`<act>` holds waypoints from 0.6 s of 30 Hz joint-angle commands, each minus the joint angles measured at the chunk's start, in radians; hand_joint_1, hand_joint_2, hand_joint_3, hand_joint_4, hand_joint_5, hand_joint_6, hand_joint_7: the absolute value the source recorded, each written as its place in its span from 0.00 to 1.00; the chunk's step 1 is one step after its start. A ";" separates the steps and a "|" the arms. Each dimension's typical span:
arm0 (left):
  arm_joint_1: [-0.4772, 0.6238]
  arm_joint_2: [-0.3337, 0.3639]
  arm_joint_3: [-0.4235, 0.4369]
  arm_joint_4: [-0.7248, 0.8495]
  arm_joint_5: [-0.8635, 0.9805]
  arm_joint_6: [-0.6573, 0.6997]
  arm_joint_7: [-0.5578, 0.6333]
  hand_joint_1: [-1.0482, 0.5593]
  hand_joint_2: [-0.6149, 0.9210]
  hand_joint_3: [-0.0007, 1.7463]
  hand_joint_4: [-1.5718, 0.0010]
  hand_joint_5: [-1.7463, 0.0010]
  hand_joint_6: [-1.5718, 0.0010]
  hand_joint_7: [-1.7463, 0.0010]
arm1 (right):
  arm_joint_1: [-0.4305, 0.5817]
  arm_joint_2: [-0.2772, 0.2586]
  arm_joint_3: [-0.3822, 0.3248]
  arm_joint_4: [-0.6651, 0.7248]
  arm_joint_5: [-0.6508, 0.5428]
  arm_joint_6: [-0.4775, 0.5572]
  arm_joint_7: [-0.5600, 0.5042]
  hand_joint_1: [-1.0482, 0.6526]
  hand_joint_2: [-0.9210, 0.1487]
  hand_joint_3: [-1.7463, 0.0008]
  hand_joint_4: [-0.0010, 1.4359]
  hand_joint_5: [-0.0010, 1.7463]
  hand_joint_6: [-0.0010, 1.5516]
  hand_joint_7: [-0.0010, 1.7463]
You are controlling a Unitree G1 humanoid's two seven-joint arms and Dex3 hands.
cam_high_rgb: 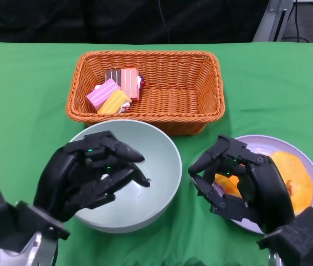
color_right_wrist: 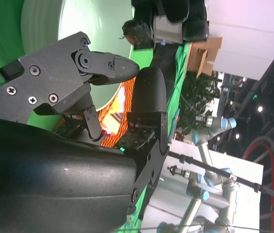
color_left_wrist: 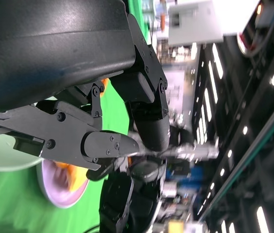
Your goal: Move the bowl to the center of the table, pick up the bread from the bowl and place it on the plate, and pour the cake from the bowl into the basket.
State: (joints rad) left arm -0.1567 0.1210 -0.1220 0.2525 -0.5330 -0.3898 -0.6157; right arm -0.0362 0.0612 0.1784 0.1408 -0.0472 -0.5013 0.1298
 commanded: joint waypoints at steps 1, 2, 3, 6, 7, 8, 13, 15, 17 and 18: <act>0.002 0.016 0.003 -0.076 0.033 0.040 -0.037 0.60 0.97 0.28 0.45 0.17 0.43 0.37 | 0.010 -0.028 0.004 -0.048 0.044 -0.005 0.047 0.44 0.21 0.64 0.54 0.92 0.47 0.72; 0.008 0.021 0.001 -0.100 0.038 0.056 -0.048 0.62 0.93 0.36 0.45 0.16 0.42 0.36 | 0.013 -0.037 0.009 -0.065 0.057 -0.003 0.069 0.45 0.22 0.64 0.54 0.91 0.46 0.72; 0.015 0.025 -0.001 -0.125 0.043 0.072 -0.055 0.63 0.89 0.42 0.45 0.16 0.42 0.36 | 0.019 -0.044 0.014 -0.086 0.069 0.004 0.088 0.44 0.22 0.63 0.54 0.91 0.46 0.71; 0.037 0.029 -0.001 -0.194 0.055 0.103 -0.068 0.63 0.81 0.55 0.44 0.15 0.41 0.36 | 0.047 -0.059 0.034 -0.156 0.101 0.038 0.134 0.43 0.23 0.63 0.54 0.90 0.48 0.70; 0.046 0.030 -0.001 -0.216 0.058 0.114 -0.069 0.63 0.79 0.59 0.45 0.15 0.42 0.36 | 0.057 -0.063 0.041 -0.176 0.106 0.047 0.144 0.43 0.24 0.62 0.53 0.89 0.49 0.69; 0.053 0.031 -0.001 -0.235 0.059 0.125 -0.068 0.63 0.75 0.65 0.44 0.15 0.42 0.34 | 0.066 -0.065 0.047 -0.194 0.109 0.057 0.151 0.43 0.25 0.62 0.53 0.89 0.49 0.69; 0.094 0.041 -0.001 -0.340 0.087 0.154 -0.064 0.62 0.67 0.78 0.44 0.11 0.43 0.28 | 0.108 -0.063 0.081 -0.291 0.118 0.102 0.167 0.42 0.28 0.59 0.54 0.90 0.50 0.69; 0.105 0.039 -0.002 -0.362 0.093 0.147 -0.070 0.61 0.66 0.79 0.44 0.10 0.43 0.27 | 0.123 -0.060 0.093 -0.326 0.111 0.125 0.159 0.42 0.31 0.56 0.55 0.91 0.50 0.68; 0.112 0.033 -0.003 -0.375 0.091 0.143 -0.077 0.60 0.66 0.78 0.44 0.10 0.44 0.26 | 0.135 -0.057 0.101 -0.353 0.103 0.145 0.152 0.41 0.32 0.55 0.55 0.92 0.51 0.69; 0.114 0.031 -0.003 -0.378 0.091 0.143 -0.079 0.59 0.66 0.78 0.44 0.10 0.44 0.25 | 0.138 -0.057 0.104 -0.361 0.101 0.152 0.150 0.41 0.32 0.55 0.55 0.92 0.51 0.69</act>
State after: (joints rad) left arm -0.0582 0.1438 -0.1258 -0.1121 -0.4480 -0.2423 -0.6844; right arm 0.0908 0.0071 0.2802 -0.1942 0.0555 -0.3642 0.2887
